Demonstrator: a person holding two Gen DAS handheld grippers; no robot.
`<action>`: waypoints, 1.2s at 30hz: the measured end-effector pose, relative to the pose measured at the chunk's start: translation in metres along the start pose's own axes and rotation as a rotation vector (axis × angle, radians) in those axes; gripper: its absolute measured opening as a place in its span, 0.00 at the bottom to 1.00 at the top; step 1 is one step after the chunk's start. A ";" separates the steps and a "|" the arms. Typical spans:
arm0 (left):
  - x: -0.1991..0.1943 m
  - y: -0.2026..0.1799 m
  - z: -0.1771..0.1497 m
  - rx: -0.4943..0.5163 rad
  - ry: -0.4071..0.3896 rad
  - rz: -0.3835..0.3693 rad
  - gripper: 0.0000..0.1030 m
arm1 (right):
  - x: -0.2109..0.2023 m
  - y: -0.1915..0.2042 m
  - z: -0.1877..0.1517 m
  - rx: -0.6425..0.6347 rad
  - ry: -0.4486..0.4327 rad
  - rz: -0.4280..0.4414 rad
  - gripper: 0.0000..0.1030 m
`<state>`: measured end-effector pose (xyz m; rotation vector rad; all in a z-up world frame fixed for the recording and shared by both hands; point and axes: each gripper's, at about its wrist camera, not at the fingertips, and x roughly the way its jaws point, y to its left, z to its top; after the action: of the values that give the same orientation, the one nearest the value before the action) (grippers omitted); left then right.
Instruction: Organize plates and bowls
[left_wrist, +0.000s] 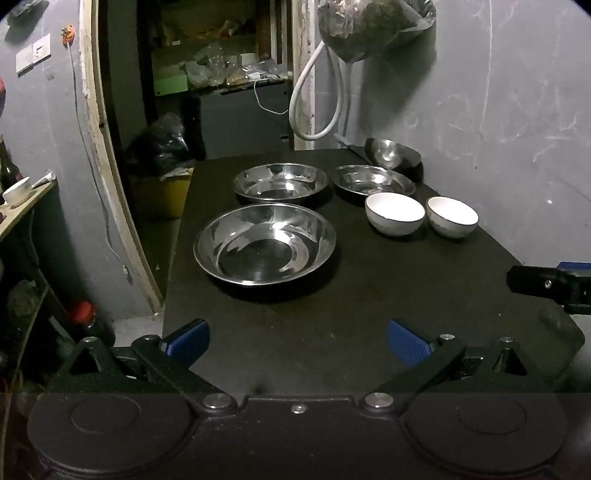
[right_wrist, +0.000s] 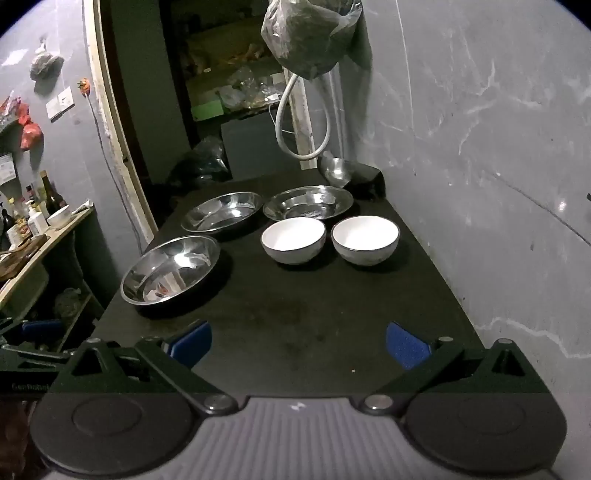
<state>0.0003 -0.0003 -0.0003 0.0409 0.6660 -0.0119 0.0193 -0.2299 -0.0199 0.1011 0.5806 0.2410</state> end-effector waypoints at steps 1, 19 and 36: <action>0.000 0.000 0.000 0.000 0.002 -0.001 0.99 | 0.000 0.000 0.000 -0.001 0.001 -0.001 1.00; -0.005 -0.001 0.005 -0.019 -0.028 0.005 0.99 | 0.000 -0.002 -0.001 -0.017 0.007 -0.002 1.00; -0.003 -0.001 0.005 -0.020 -0.028 0.005 0.99 | 0.005 0.001 -0.002 -0.016 0.013 -0.003 1.00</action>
<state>0.0011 -0.0016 0.0054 0.0232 0.6375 -0.0006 0.0221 -0.2279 -0.0246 0.0834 0.5912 0.2430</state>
